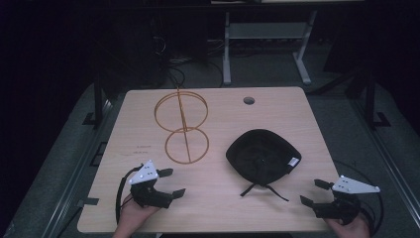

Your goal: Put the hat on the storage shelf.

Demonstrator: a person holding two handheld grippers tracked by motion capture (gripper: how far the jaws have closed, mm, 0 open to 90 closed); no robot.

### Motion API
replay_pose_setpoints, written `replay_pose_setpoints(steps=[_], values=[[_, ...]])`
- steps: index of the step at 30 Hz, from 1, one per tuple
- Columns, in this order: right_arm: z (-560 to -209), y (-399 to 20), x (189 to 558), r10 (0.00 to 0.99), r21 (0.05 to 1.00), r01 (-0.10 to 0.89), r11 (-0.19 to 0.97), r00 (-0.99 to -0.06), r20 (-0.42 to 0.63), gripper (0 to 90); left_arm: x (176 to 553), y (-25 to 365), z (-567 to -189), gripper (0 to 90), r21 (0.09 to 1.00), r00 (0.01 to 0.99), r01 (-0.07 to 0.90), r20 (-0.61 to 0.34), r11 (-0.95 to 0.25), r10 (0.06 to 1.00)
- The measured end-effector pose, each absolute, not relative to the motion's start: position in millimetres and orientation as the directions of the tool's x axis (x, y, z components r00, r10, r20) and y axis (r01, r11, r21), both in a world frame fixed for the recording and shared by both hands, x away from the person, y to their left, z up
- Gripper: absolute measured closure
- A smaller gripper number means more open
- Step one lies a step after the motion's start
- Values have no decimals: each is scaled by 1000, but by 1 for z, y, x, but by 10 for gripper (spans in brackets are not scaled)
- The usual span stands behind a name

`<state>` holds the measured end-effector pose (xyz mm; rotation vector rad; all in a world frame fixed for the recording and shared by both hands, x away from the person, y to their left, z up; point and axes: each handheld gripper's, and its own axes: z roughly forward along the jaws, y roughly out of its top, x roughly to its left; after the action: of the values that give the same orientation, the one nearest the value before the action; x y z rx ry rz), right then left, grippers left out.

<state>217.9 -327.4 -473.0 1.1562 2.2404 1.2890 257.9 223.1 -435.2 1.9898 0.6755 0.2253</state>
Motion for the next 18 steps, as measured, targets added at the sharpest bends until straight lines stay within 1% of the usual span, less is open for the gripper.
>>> replay_pose_setpoints(steps=[4,8,12,14,15,18], values=[[-473,-329,218,772,828,495,264,-623,126,147,259,222,-435,147,861,827,368,-130,-351,548],[-472,-328,218,771,830,492,263,-624,126,147,259,219,-429,147,872,824,375,-157,-316,545],[-472,-327,218,770,831,489,264,-626,124,147,261,210,-420,147,872,836,376,-175,-312,520],[-472,-325,219,767,830,487,271,-630,119,147,261,206,-417,147,874,842,367,-168,-317,513],[-472,-325,219,767,830,487,271,-630,119,147,261,198,-412,147,877,854,348,-150,-333,498],[-471,-324,219,768,828,488,275,-630,116,147,262,183,-402,147,884,878,316,-134,-344,460]])
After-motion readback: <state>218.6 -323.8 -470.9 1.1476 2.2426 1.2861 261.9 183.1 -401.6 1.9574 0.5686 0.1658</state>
